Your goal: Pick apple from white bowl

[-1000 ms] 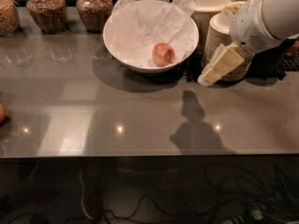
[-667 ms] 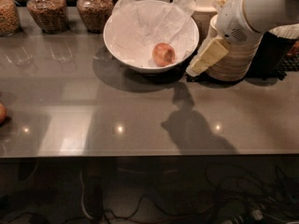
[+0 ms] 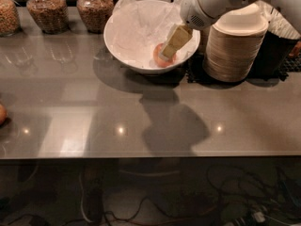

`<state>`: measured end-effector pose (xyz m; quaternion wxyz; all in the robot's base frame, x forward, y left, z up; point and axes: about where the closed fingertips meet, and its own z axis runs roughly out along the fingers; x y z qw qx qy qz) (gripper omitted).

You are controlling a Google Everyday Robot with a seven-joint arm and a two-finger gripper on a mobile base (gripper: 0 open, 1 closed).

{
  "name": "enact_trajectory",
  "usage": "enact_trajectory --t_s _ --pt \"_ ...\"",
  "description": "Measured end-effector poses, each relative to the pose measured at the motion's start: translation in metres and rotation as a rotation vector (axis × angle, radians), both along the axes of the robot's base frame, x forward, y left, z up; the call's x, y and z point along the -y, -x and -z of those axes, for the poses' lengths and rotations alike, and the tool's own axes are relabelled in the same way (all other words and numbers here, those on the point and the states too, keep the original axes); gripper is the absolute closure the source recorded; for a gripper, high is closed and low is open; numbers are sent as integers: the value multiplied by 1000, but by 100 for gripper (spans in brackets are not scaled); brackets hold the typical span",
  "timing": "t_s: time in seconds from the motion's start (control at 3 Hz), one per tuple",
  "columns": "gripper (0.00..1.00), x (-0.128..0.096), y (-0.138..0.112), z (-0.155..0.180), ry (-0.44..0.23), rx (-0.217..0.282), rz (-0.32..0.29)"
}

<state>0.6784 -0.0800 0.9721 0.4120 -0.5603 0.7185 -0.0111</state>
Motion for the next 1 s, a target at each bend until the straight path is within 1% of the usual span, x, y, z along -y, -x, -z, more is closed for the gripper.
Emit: enact_trajectory --t_s 0.33,0.67,1.0 --pt "0 -3 -1 0 -1 1 -3" --pt "0 -1 0 0 -9 12 10" --pt "0 0 -13 8 -37 34 34"
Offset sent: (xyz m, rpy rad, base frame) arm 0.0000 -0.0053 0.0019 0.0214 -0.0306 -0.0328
